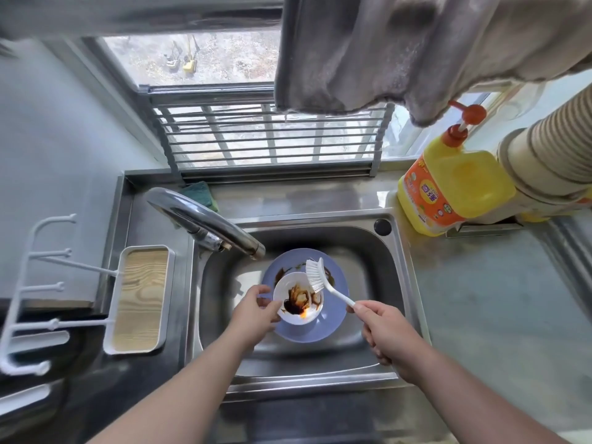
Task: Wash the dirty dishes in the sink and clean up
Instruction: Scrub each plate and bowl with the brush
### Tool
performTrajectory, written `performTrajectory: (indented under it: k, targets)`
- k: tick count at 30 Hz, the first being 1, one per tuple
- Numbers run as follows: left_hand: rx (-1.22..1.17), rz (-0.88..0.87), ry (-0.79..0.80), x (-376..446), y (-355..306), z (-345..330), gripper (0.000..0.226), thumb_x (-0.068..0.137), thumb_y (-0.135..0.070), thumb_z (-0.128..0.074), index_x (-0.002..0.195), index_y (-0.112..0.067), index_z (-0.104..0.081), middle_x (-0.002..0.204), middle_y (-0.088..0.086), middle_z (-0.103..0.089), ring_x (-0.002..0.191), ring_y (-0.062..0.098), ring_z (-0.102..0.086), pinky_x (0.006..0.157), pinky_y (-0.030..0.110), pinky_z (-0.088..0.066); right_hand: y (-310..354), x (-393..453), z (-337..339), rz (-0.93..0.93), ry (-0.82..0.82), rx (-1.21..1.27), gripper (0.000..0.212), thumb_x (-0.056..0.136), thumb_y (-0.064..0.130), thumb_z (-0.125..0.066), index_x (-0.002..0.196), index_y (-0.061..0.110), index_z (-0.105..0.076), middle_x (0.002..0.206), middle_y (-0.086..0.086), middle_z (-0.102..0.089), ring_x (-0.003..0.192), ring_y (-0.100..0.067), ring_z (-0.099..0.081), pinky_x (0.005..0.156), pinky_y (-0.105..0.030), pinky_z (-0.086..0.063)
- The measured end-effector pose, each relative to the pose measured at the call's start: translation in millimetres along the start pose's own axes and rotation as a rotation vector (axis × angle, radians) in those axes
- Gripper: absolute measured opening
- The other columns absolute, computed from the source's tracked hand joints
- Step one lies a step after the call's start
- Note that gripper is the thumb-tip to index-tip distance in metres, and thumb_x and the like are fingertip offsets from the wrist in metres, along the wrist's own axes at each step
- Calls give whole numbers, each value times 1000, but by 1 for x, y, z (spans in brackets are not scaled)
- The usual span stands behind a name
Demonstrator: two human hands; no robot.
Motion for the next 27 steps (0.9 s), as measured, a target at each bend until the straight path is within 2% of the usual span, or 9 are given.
performTrajectory:
  k: [4, 7, 10, 14, 17, 20, 23, 27]
  targets:
    - [-388, -31, -193, -11, -25, 49, 13, 106, -32, -58, 112, -21, -60, 107, 4, -65, 84, 22, -72, 71, 37, -58, 16, -8, -20, 20, 73, -3, 27, 108, 41, -50, 111, 23, -70, 59, 0, -36, 47, -13, -25, 43, -25, -22]
    - [-617, -16, -197, -17, -49, 70, 23, 108, -39, -53, 108, -18, -62, 97, 5, -66, 80, 24, -67, 71, 37, -53, 25, -11, -37, 32, 95, 2, 27, 108, 41, -50, 114, 23, -70, 57, 2, -37, 46, -12, -25, 42, -24, -22]
    - [-628, 94, -191, -13, -62, 77, 33, 106, -48, -52, 108, -17, -63, 101, 4, -71, 83, 24, -68, 70, 37, -54, 29, -14, -52, 22, 115, 35, 29, 109, 42, -48, 117, 22, -68, 59, 0, -37, 46, -12, -25, 41, -24, -23]
    - [-651, 199, -171, 2, -64, 72, 29, 104, -46, -59, 102, -18, -59, 102, 1, -67, 86, 21, -67, 67, 36, -54, 32, -21, -67, -19, 114, 104, 32, 109, 44, -47, 117, 21, -67, 57, 1, -39, 45, -12, -27, 41, -22, -23]
    - [-676, 169, -181, 18, -67, 74, 17, 104, -35, -63, 104, -18, -61, 97, -2, -65, 82, 15, -65, 70, 32, -54, 33, -26, -77, -37, 130, 137, 35, 109, 46, -44, 115, 20, -66, 58, 1, -36, 46, -12, -26, 42, -22, -22]
    - [-824, 159, -151, 31, -70, 78, 9, 105, -16, -63, 114, -18, -63, 90, -4, -66, 77, 6, -64, 64, 23, -53, 28, -27, -84, -58, 147, 146, 36, 109, 48, -43, 111, 19, -65, 59, 0, -31, 47, -13, -23, 42, -23, -20]
    - [-909, 152, -146, 36, -68, 79, 8, 103, -10, -65, 99, -18, -63, 86, -3, -65, 74, 3, -63, 55, 15, -54, 22, -28, -88, -79, 158, 139, 36, 109, 49, -42, 112, 20, -63, 59, 1, -31, 47, -13, -23, 42, -23, -19]
    - [-886, 105, -208, 39, -63, 80, 11, 102, -8, -65, 95, -16, -61, 90, 0, -65, 76, 6, -63, 63, 15, -57, 16, -28, -90, -97, 177, 141, 36, 109, 50, -41, 113, 20, -60, 57, 2, -33, 46, -12, -25, 41, -22, -21]
Point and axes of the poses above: each hand's wrist, its own x-axis towards the middle knuckle, its own z-axis out of the back of the hand, y = z × x, the point moved 8 cm from there along x, towards the middle knuckle
